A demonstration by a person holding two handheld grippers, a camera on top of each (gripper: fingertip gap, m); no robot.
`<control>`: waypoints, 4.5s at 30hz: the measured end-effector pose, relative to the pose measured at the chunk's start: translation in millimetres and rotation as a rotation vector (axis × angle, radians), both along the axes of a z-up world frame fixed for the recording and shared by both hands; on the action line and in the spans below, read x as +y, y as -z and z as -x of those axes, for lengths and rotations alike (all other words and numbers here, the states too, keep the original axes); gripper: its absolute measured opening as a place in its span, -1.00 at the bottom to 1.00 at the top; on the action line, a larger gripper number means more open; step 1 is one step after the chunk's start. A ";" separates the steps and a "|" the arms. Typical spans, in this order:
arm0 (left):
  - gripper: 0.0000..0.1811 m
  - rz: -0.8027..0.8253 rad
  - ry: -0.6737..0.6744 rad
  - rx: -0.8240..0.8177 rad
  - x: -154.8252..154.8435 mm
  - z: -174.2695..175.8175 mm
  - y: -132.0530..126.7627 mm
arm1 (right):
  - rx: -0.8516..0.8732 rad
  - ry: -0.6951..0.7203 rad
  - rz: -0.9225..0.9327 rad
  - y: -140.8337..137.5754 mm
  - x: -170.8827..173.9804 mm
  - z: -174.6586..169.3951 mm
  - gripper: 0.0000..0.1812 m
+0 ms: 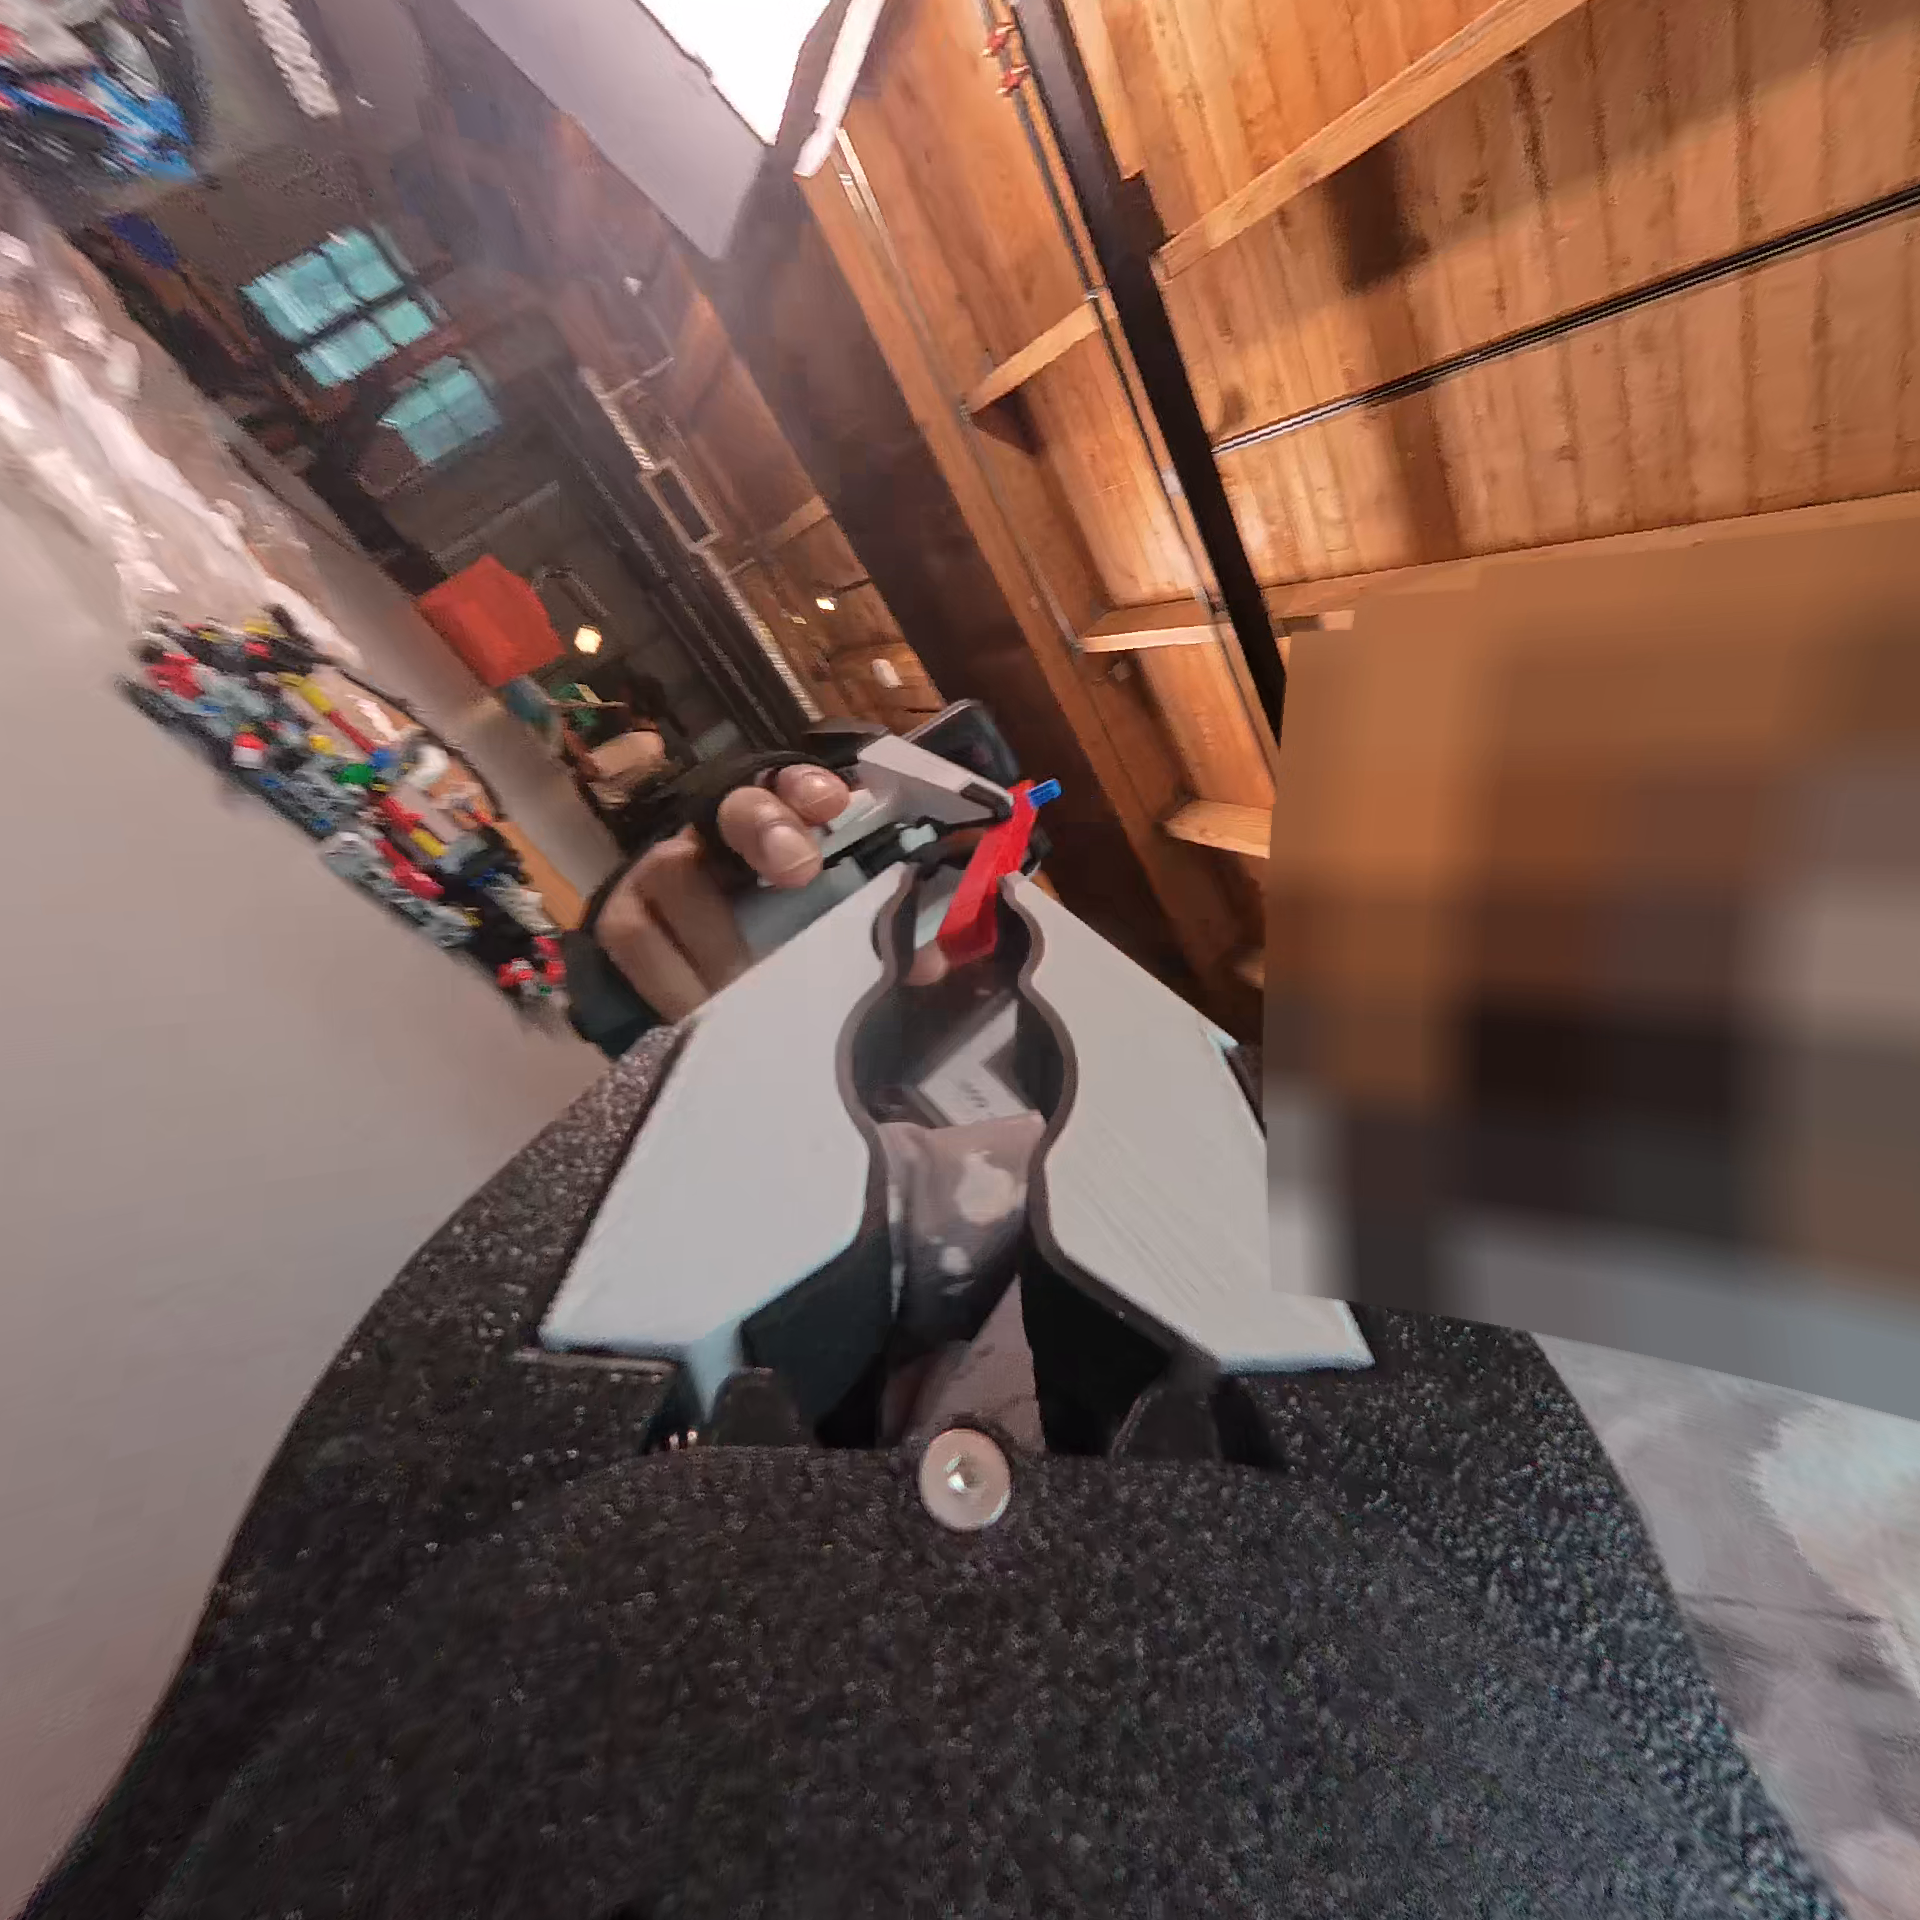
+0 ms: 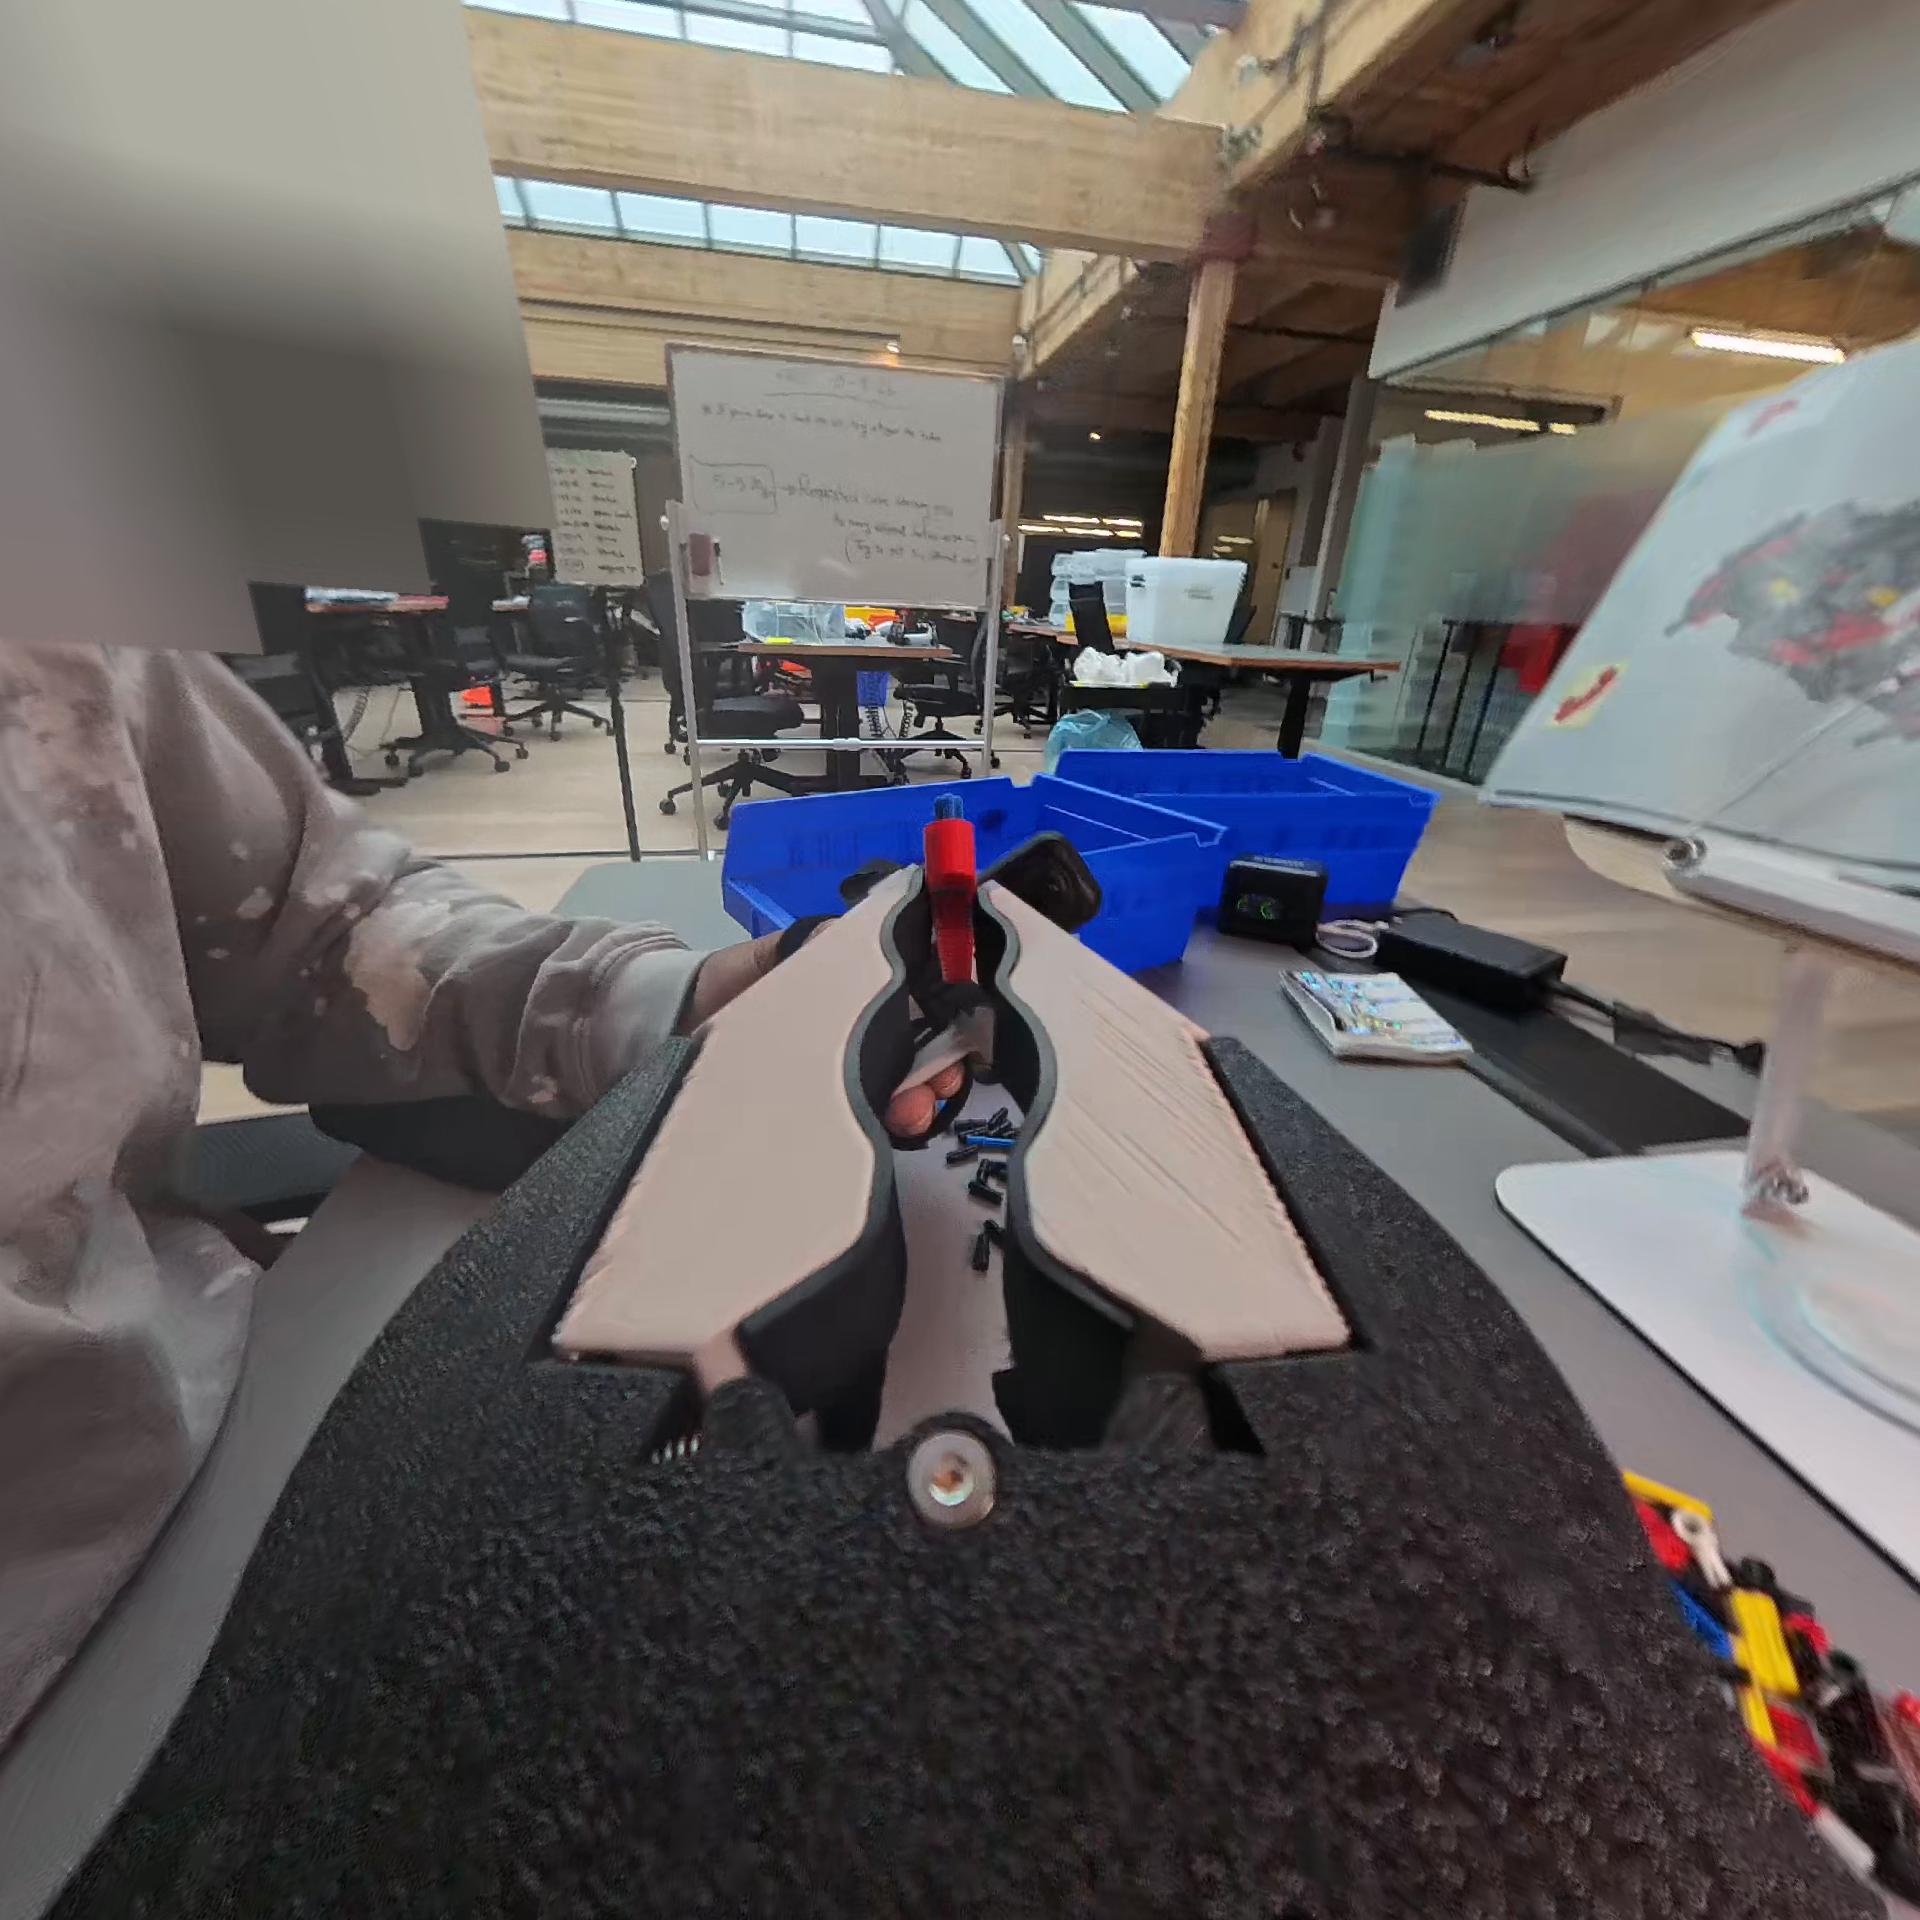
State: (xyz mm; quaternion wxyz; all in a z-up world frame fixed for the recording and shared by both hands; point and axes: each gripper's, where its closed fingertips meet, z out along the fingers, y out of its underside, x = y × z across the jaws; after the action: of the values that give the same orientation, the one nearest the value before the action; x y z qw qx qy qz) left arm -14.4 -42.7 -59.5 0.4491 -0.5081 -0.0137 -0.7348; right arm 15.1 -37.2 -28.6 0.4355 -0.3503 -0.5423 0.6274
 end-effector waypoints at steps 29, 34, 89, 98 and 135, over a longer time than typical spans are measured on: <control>-0.93 -0.309 -0.175 0.779 -13.8 -29.2 20.5 | -0.417 -0.110 -0.071 74.8 -30.8 21.3 -0.93; -0.93 -0.312 -0.180 0.795 -13.5 -28.4 22.1 | -0.425 -0.111 -0.071 77.0 -30.1 21.3 -0.93; -0.99 -0.270 -0.259 0.725 -9.9 -10.2 1.4 | -0.088 -0.203 0.384 20.2 -5.8 16.8 -0.95; -0.99 -0.282 -0.197 0.990 -12.7 -16.8 32.4 | -0.338 -0.177 0.025 69.1 -19.9 13.0 -0.87; -0.62 -0.078 -0.371 1.085 15.5 26.0 63.1 | -0.305 0.038 0.037 74.7 13.6 28.7 -0.93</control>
State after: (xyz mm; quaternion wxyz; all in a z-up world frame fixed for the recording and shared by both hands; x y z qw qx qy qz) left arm -40.4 -27.3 -122.6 0.5317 -0.7846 0.1567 -0.2778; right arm -13.6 -23.6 -103.3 0.3535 -0.4597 -0.5838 0.5682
